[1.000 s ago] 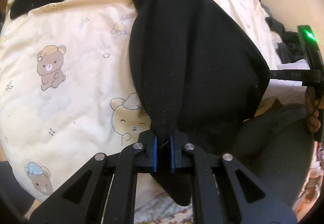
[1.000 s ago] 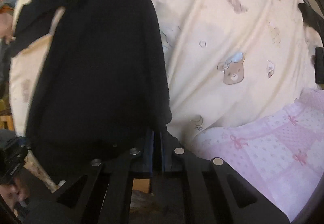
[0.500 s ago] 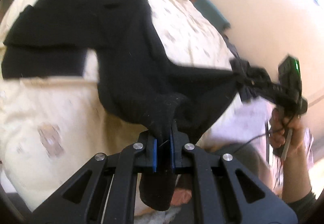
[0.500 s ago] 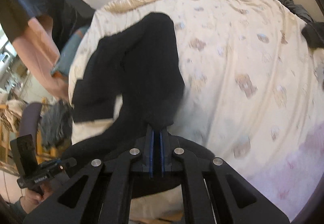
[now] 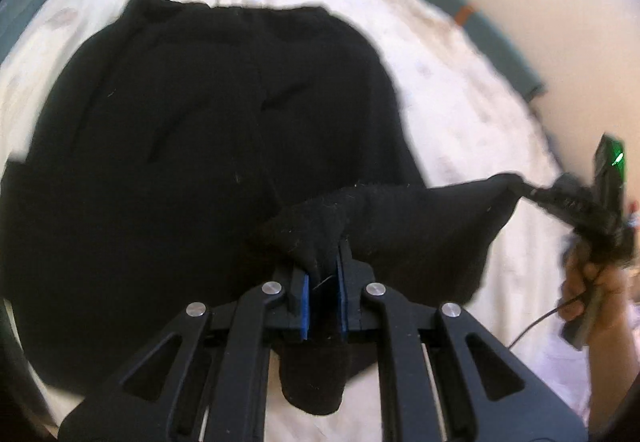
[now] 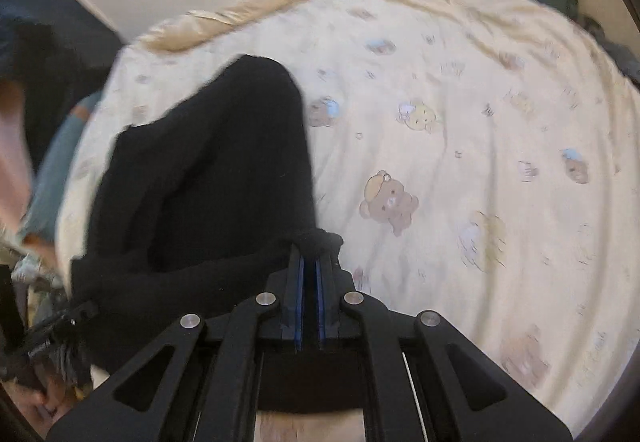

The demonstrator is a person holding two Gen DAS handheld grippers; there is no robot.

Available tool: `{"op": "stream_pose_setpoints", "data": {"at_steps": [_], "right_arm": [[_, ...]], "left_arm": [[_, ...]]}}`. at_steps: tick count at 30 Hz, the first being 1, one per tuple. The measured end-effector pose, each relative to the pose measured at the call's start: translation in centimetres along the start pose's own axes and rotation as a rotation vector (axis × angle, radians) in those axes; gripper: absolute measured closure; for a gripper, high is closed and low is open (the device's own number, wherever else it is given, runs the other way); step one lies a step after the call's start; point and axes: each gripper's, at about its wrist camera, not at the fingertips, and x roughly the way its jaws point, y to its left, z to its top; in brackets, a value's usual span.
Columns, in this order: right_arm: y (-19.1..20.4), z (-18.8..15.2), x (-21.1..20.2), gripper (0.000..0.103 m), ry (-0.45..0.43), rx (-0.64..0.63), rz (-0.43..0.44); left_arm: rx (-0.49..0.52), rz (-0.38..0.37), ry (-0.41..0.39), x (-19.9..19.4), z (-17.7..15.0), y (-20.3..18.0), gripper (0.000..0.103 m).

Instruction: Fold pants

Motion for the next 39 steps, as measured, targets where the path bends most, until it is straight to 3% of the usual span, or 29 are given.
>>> {"op": "stream_pose_setpoints", "data": {"at_steps": [4,5,6,7,8,9,13,14,15,16,17,19,21,24,26,28,30,32,34,35,37,39], "right_arm": [[-0.2,1.2,6.0,0.093,0.068,0.006,-0.047],[-0.2,1.3,7.2,0.09,0.088,0.007,-0.053],[-0.3,1.3,7.9,0.086,0.101,0.001,-0.067],[-0.4,1.3,8.7,0.069,0.121,-0.006,-0.078],[-0.6,1.2,9.3,0.04,0.143,-0.012,-0.077],[-0.7,0.9,9.4,0.03,0.155,-0.024,-0.1],[-0.9,0.2,6.5,0.028,0.053,-0.103,-0.257],[-1.4,0.0,4.8,0.027,-0.002,-0.051,-0.225],[-2.0,-0.3,3.4,0.027,-0.049,0.024,-0.138],[-2.6,-1.3,2.0,0.027,-0.087,0.117,-0.005],[-2.4,-2.0,1.8,0.028,-0.075,0.136,0.045],[-0.7,-4.3,2.5,0.028,-0.004,0.086,0.123],[1.2,-6.4,4.5,0.028,0.088,-0.01,0.115],[1.1,-8.4,7.1,0.03,0.177,-0.039,0.038],[-0.8,-8.7,7.5,0.03,0.172,-0.023,-0.072],[-3.1,-8.8,6.5,0.03,0.146,0.052,-0.155],[-4.7,-9.5,4.3,0.03,0.115,0.157,-0.096],[-4.6,-10.8,2.1,0.028,0.103,0.182,-0.01],[-4.0,-12.4,0.4,0.028,0.084,0.196,0.051],[-3.5,-13.4,-0.2,0.028,0.081,0.212,0.099],[-2.5,-16.0,-0.6,0.028,0.098,0.262,0.189],[-1.3,-18.8,0.0,0.028,0.135,0.325,0.276]], "left_arm": [[0.045,0.131,0.097,6.6,2.3,0.9,0.09],[0.043,0.145,0.112,7.5,2.4,1.0,0.083],[0.044,0.159,0.129,8.2,2.4,1.2,0.068],[0.044,0.169,0.146,8.8,2.4,1.3,0.057],[0.035,0.178,0.156,9.0,2.2,1.7,0.031],[0.029,0.192,0.157,9.0,2.2,1.8,0.019],[-0.016,0.294,0.097,6.1,1.9,3.9,0.019],[-0.055,0.321,0.048,4.4,1.8,4.5,0.019],[-0.111,0.336,-0.039,2.2,1.4,4.8,0.021],[-0.131,0.307,-0.117,0.5,0.6,4.5,0.021],[-0.113,0.268,-0.154,-0.3,-0.1,3.8,0.021],[-0.052,0.193,-0.104,0.7,-1.5,1.9,0.021],[0.002,0.113,0.054,4.6,-3.5,0.4,0.024],[-0.04,0.221,0.159,8.2,-5.7,1.6,0.026],[-0.108,0.262,0.205,9.2,-6.4,4.0,0.025],[-0.148,0.245,0.193,8.3,-6.8,5.5,0.025],[-0.143,0.194,0.148,5.4,-7.1,5.8,0.027],[-0.11,0.13,0.098,1.8,-8.2,5.8,0.026],[-0.094,0.141,0.044,-1.3,-9.8,6.5,0.026],[-0.11,0.181,0.008,-3.2,-11.1,7.5,0.026],[-0.193,0.214,-0.027,-5.7,-13.6,10.0,0.026],[-0.352,0.182,-0.039,-7.7,-17.5,13.0,0.026]]}}
